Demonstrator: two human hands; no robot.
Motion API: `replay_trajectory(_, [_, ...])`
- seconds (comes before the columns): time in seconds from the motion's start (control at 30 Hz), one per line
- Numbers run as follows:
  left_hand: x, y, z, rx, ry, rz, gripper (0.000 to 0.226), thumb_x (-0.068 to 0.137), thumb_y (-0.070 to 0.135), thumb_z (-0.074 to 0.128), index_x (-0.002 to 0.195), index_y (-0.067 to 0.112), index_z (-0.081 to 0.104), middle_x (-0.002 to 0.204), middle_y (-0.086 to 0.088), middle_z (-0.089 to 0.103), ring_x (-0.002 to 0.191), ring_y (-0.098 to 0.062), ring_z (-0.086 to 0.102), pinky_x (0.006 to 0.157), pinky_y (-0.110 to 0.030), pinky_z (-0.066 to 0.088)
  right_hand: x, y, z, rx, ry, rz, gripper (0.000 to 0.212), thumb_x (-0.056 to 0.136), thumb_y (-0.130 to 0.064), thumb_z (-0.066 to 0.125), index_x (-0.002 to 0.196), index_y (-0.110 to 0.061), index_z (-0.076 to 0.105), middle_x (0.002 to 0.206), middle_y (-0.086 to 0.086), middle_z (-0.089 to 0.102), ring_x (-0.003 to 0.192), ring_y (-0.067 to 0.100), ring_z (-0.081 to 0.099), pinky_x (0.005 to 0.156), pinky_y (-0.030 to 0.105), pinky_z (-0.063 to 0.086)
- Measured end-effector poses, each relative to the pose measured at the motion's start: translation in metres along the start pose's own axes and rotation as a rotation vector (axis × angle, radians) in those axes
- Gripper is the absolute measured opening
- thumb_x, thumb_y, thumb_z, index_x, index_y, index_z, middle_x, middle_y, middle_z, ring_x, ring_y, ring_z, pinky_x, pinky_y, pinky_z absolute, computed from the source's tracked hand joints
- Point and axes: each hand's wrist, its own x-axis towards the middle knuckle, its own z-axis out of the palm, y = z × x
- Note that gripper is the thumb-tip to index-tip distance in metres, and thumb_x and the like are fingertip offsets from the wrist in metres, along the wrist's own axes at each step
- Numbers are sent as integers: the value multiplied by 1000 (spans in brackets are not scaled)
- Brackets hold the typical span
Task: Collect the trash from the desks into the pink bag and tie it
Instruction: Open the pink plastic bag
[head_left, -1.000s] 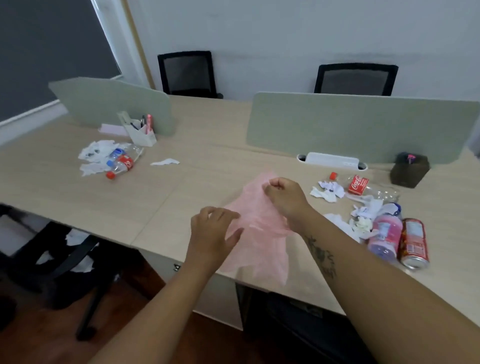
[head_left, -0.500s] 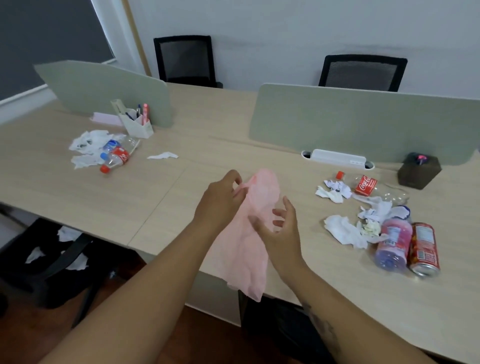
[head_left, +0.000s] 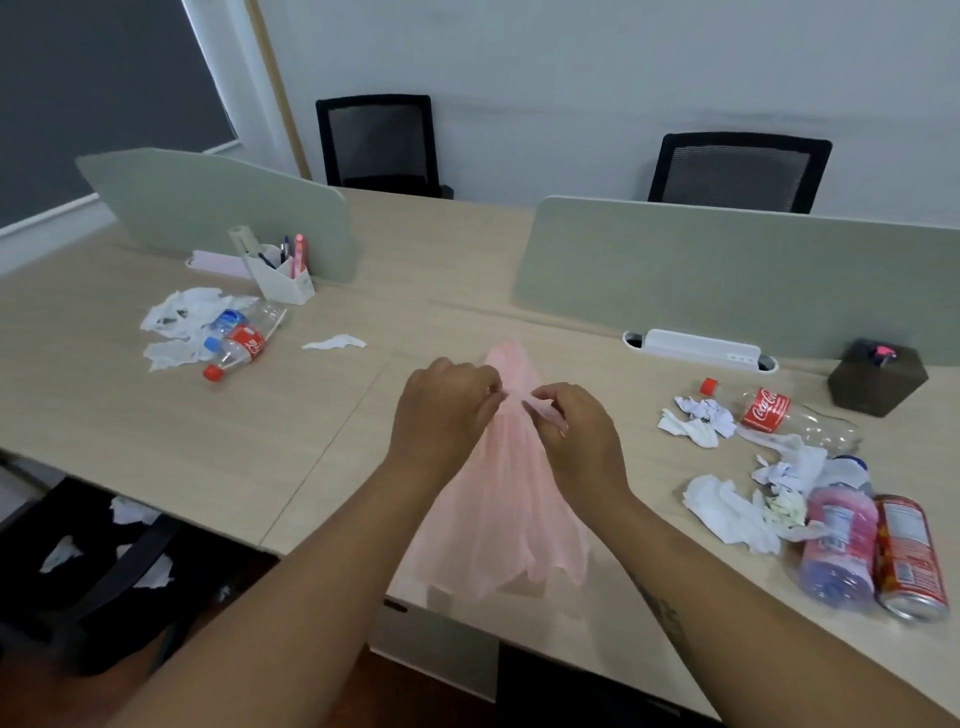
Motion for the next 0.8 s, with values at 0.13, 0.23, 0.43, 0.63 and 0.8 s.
replay_trajectory(0.13, [27,-45,-10,-143,23,-96,10,93,27,57,88,19,59,78,3,64,76,-21,58,61,-38,49,16,9,14,-325,39,-50,17,85,-13,64,101,-17,68,87,0,59,84,25,57,71,37,43])
replay_trajectory(0.23, [45,-112,-31,-176,115,-250,6,93,25,58,90,19,57,83,0,67,78,-26,61,65,-41,51,30,11,21,-370,140,131,20,84,-9,63,102,-15,67,94,4,60,88,29,57,71,40,46])
replay_trajectory(0.43, [78,-167,-38,70,-125,-135,88,65,60,79,139,30,41,142,0,39,129,-30,32,100,-46,25,70,-31,51,-336,234,114,17,85,-7,58,99,-13,67,94,3,66,85,26,59,65,36,46])
replay_trajectory(0.63, [97,-142,-22,15,8,191,13,79,28,71,91,27,70,101,4,70,109,-27,53,86,-37,26,97,-68,62,-450,247,87,21,82,-10,58,98,-17,69,94,1,69,88,25,60,68,36,47])
replay_trajectory(0.8, [136,-224,-51,-128,65,-255,7,86,30,66,85,23,67,95,-6,70,95,-33,57,88,-41,37,97,-45,37,-576,293,308,15,91,-18,54,93,-13,68,92,8,67,86,32,60,65,36,45])
